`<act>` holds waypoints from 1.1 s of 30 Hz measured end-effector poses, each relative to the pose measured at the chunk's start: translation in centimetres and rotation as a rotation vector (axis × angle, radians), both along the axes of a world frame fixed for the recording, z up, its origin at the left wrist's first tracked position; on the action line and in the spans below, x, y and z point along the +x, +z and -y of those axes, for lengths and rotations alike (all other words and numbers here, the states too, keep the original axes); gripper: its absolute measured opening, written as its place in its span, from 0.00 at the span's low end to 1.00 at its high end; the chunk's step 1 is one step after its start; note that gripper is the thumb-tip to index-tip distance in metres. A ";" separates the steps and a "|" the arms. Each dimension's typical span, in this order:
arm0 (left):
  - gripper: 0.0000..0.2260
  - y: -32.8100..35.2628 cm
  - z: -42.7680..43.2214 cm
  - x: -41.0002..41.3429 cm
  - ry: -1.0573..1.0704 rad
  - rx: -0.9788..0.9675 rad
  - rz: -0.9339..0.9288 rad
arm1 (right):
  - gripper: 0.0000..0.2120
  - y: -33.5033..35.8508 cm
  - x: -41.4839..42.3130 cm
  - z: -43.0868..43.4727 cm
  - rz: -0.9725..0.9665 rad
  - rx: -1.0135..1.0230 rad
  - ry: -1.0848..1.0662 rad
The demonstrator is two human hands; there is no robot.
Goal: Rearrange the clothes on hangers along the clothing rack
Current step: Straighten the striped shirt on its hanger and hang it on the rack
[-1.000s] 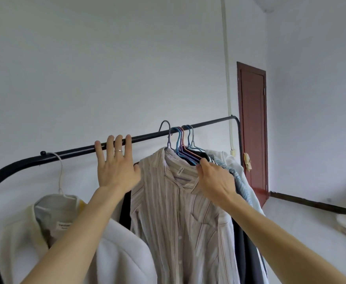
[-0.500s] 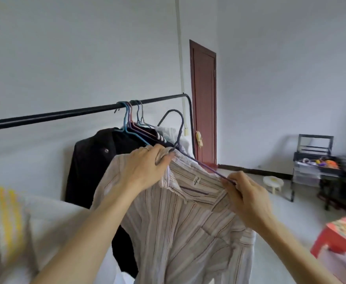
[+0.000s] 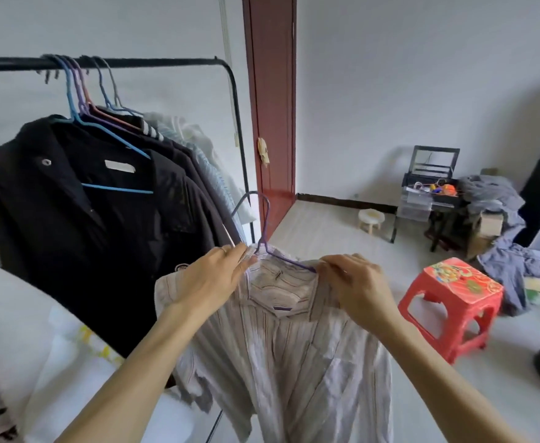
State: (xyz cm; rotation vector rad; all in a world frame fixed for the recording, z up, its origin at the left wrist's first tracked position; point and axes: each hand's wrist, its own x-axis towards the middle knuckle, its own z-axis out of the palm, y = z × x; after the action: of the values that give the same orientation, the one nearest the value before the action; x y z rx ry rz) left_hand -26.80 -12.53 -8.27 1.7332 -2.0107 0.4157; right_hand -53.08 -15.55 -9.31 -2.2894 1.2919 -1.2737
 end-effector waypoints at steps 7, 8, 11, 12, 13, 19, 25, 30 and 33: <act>0.08 0.2 0.5 -3.5 -0.165 -0.007 -0.024 | 0.09 2.1 4.1 -0.8 0.147 0.098 0.020; 0.08 0.4 0.4 -3.4 -0.175 -0.024 -0.049 | 0.13 2.2 3.9 -0.7 0.086 0.104 0.004; 0.14 0.7 -0.5 -1.0 -0.093 -0.010 -0.190 | 0.23 1.6 1.7 0.3 -0.019 0.149 -0.113; 0.18 0.4 -0.9 0.1 -0.054 0.024 -0.187 | 0.25 1.3 0.8 0.6 -0.004 0.143 -0.144; 0.21 0.1 -1.5 1.0 -0.033 0.059 -0.159 | 0.25 0.8 0.3 0.8 0.012 0.124 -0.163; 0.17 2.3 -0.9 -1.1 -0.173 0.188 -0.365 | 0.17 -0.2 2.4 0.4 0.024 0.034 -0.163; 0.09 3.4 0.6 -1.4 -0.161 0.211 -0.339 | 0.16 0.0 0.7 1.1 0.031 0.227 0.032; 0.05 3.5 0.7 -1.0 -0.146 0.284 -0.492 | 0.08 -0.2 -0.2 1.6 -0.152 0.345 0.018; 0.04 4.4 0.8 -1.2 -0.142 0.258 -0.425 | 0.07 0.1 1.1 1.6 -0.028 0.191 0.023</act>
State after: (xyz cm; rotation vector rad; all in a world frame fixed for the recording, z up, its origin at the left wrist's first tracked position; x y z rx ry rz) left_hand -27.96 -13.36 -3.90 1.6357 -1.9124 -0.2523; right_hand -51.99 -17.17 -9.22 -2.1900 1.3298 -1.0647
